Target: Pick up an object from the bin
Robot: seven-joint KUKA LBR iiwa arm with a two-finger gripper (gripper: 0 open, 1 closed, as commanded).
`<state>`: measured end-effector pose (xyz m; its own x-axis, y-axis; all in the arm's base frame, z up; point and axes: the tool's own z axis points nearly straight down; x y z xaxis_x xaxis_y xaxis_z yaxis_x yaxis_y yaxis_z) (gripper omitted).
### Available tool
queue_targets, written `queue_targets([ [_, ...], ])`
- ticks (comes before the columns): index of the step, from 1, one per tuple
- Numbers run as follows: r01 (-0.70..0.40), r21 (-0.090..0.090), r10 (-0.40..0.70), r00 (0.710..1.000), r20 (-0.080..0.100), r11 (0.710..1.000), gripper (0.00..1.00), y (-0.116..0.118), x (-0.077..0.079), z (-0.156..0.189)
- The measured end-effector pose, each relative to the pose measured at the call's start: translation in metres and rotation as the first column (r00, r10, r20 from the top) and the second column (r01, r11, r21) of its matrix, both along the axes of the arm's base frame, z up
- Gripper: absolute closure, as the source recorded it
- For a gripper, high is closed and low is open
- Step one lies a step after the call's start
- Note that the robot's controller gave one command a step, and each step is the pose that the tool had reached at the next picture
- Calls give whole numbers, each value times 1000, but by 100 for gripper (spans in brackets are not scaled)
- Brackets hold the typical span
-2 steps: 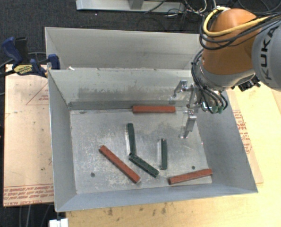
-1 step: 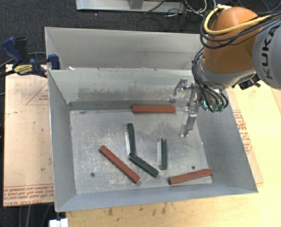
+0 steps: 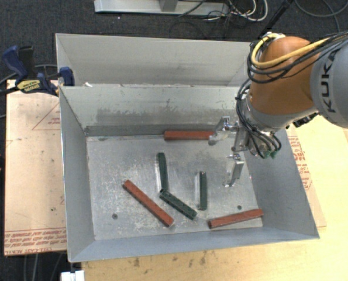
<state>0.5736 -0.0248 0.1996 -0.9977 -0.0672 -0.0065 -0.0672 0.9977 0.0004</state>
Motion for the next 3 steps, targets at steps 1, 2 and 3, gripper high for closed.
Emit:
queue_targets([
  [1, -55, -1, 55, 999, -3, 999, 0, 16, -44, -61],
  [2, -193, 2, 193, 981, -11, 981, 0, 18, -46, -90],
  [3, -480, -6, 480, 877, 16, 877, 100, 27, -22, -124],
])
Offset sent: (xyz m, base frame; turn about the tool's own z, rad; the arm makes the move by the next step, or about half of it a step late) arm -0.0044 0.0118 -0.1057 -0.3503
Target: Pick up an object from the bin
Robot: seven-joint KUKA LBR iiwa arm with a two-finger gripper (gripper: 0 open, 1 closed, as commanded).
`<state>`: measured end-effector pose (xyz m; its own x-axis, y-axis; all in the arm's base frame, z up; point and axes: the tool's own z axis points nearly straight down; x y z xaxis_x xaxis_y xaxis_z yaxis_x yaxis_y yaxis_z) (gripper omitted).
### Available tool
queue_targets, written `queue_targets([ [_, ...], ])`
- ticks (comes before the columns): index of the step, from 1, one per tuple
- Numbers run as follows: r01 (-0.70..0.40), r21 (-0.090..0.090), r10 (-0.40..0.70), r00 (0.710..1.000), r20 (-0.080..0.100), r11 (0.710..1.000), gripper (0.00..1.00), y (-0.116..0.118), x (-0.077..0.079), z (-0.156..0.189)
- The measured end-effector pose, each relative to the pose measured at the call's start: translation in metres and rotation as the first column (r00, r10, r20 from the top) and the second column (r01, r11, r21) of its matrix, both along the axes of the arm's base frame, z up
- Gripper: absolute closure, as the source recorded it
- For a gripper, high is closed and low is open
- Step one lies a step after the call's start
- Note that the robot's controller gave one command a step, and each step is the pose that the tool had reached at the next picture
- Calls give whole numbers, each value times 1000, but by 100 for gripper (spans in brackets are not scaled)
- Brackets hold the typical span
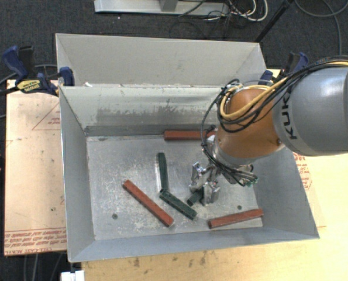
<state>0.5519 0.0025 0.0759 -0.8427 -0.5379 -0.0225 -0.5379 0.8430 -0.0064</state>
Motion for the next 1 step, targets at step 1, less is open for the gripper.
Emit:
queue_targets([
  [1, 0, 0, 0, 1000, 0, 1000, 100, 0, 0, 0],
])
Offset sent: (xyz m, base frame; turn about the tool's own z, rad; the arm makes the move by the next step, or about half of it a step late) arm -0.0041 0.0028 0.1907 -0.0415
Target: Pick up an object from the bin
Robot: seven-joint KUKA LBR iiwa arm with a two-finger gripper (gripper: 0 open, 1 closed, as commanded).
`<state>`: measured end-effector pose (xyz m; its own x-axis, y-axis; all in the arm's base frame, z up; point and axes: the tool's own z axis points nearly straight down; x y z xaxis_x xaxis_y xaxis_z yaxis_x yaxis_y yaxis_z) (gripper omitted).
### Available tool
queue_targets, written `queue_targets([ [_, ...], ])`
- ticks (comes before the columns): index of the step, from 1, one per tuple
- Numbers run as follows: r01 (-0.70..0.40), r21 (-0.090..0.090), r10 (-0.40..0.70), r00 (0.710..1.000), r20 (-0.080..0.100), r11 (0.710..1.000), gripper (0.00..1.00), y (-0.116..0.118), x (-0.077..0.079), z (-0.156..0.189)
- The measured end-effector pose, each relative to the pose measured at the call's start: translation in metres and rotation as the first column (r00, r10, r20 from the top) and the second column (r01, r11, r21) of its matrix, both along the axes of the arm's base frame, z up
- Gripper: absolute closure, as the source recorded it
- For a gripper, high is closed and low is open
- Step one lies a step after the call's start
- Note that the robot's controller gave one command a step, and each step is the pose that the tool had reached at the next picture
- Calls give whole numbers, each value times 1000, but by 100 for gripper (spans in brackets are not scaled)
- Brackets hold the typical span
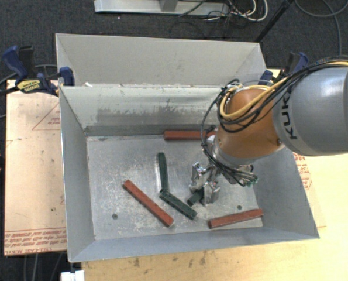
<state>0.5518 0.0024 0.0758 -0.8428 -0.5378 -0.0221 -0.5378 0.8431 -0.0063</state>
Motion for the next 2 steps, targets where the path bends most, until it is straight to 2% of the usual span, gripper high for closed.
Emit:
queue_targets([
  [1, -38, -6, 38, 999, -14, 999, 100, 4, -3, 194],
  [2, -39, -6, 39, 999, -11, 999, 100, 4, -2, 194],
])
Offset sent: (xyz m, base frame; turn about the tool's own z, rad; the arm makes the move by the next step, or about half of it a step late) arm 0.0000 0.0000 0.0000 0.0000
